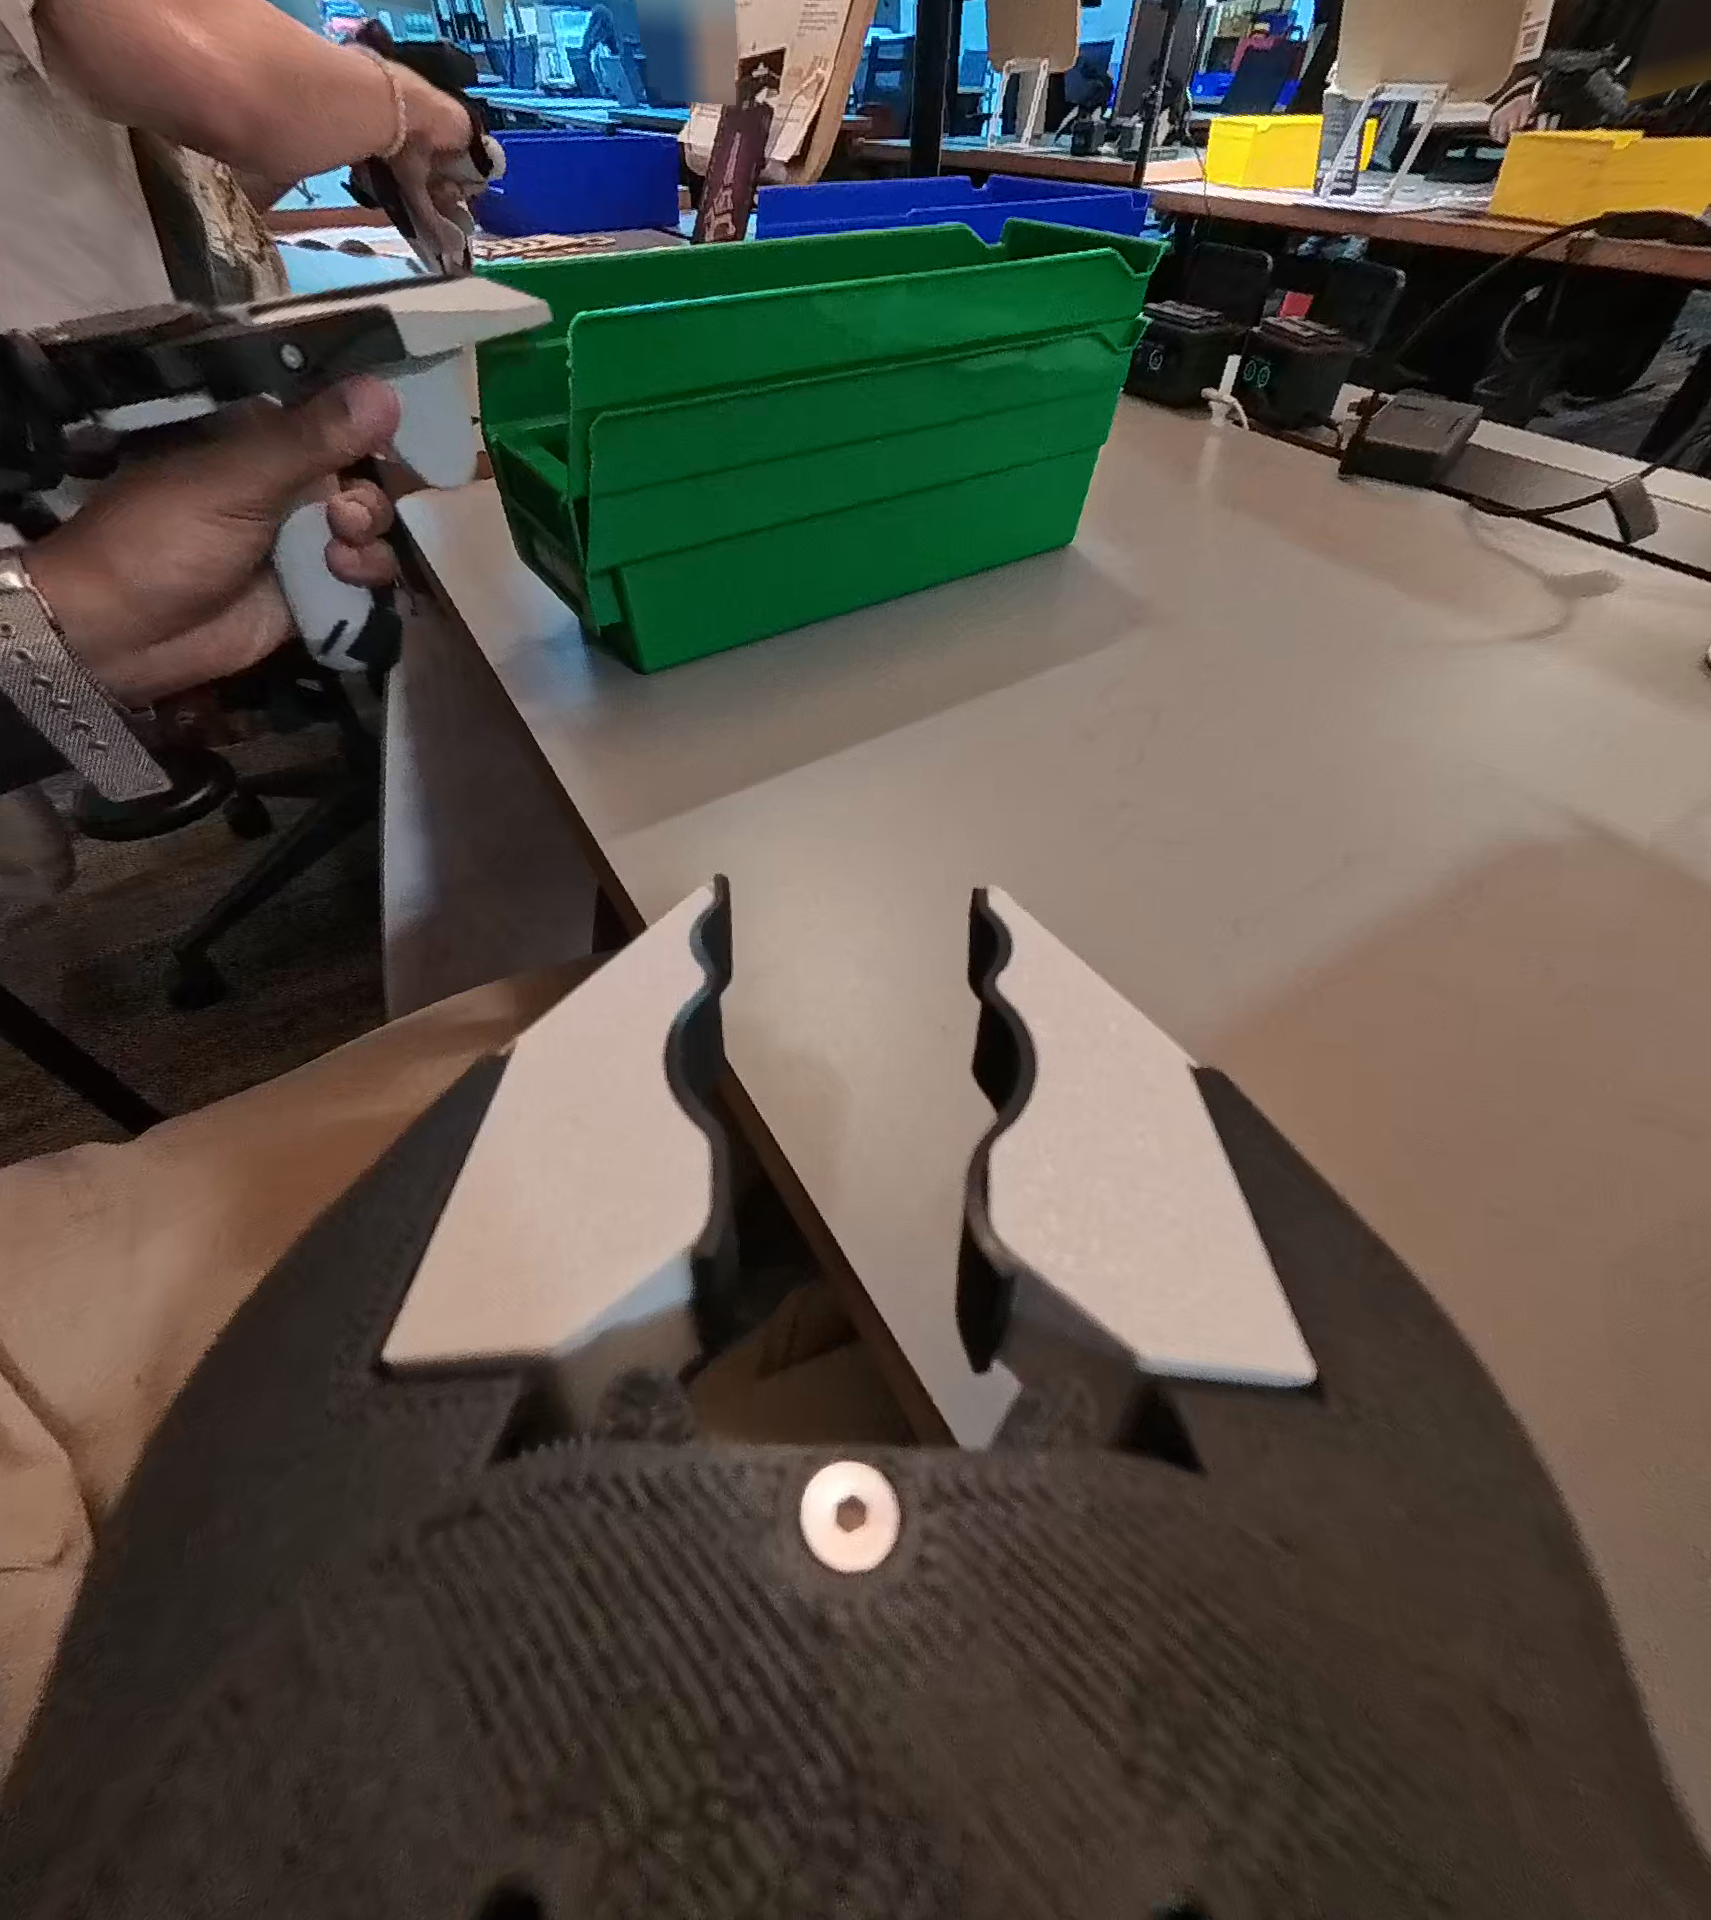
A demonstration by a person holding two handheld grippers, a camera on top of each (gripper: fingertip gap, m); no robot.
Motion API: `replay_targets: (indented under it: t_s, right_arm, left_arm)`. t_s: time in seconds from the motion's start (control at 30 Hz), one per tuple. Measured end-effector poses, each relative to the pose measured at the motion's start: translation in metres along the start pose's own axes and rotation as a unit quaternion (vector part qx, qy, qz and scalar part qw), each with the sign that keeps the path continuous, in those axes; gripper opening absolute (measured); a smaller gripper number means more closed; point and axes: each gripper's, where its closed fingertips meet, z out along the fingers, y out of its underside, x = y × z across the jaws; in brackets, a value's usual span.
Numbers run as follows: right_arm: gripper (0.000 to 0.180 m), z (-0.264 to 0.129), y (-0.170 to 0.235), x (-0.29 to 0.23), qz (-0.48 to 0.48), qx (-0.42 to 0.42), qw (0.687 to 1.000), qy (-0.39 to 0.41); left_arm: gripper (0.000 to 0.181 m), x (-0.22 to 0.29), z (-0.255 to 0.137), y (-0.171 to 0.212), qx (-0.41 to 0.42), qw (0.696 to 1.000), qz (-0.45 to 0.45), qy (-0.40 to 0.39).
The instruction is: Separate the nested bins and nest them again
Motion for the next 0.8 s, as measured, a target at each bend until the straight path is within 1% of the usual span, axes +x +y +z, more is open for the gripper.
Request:
replay_targets:
  t_s: [0.13,0.17,0.2,0.23,0.33,0.47,0.53,0.6,0.63,0.7,0.73,0.8]
  right_arm:
    - [0.044,-0.001,0.002,0.000,-0.003,-0.004,1.000,0.004]
    - [0.042,-0.001,0.001,0.000,-0.005,-0.002,1.000,0.006]
    - [0.042,-0.002,0.000,0.000,-0.007,0.002,1.000,0.007]
    - [0.041,-0.002,-0.001,-0.001,-0.008,0.004,1.000,0.008]
    - [0.041,-0.003,0.000,-0.002,-0.014,0.002,1.000,0.008]
    - [0.040,-0.004,-0.001,-0.001,-0.020,0.003,1.000,0.013]
    - [0.039,-0.004,-0.003,-0.001,-0.021,0.008,1.000,0.014]
    - [0.039,-0.004,-0.003,-0.002,-0.023,0.008,1.000,0.014]
    - [0.038,-0.004,-0.002,-0.002,-0.025,0.006,1.000,0.014]
    - [0.038,-0.004,-0.002,-0.003,-0.030,0.005,0.999,0.014]
    - [0.038,-0.004,-0.001,-0.003,-0.032,0.005,0.999,0.015]
    - [0.038,-0.005,-0.001,-0.003,-0.033,0.004,0.999,0.016]
  left_arm:
    - [0.022,0.000,0.006,0.009,-0.025,0.999,-0.027,0.017]
    - [0.015,-0.001,0.006,0.010,-0.030,0.999,-0.027,0.020]
    - [0.001,-0.001,0.006,0.009,-0.032,0.999,-0.026,0.031]
    - [0.000,0.000,0.006,0.010,-0.041,0.998,-0.025,0.045]
    - [0.000,-0.001,0.004,0.010,-0.076,0.993,-0.046,0.077]
    - [0.000,-0.015,-0.006,0.006,-0.060,0.991,-0.078,0.091]
    - [0.001,-0.017,-0.009,0.006,-0.054,0.992,-0.072,0.092]
    - [0.001,-0.018,-0.008,0.005,-0.040,0.996,-0.044,0.067]
    - [0.004,-0.018,-0.008,0.003,-0.026,0.998,-0.023,0.053]
    - [0.018,-0.014,-0.007,-0.003,-0.001,0.999,0.018,0.038]
    - [0.021,-0.011,-0.007,-0.004,0.004,0.999,0.031,0.038]
    - [0.025,-0.009,-0.005,-0.004,0.003,0.999,0.026,0.037]
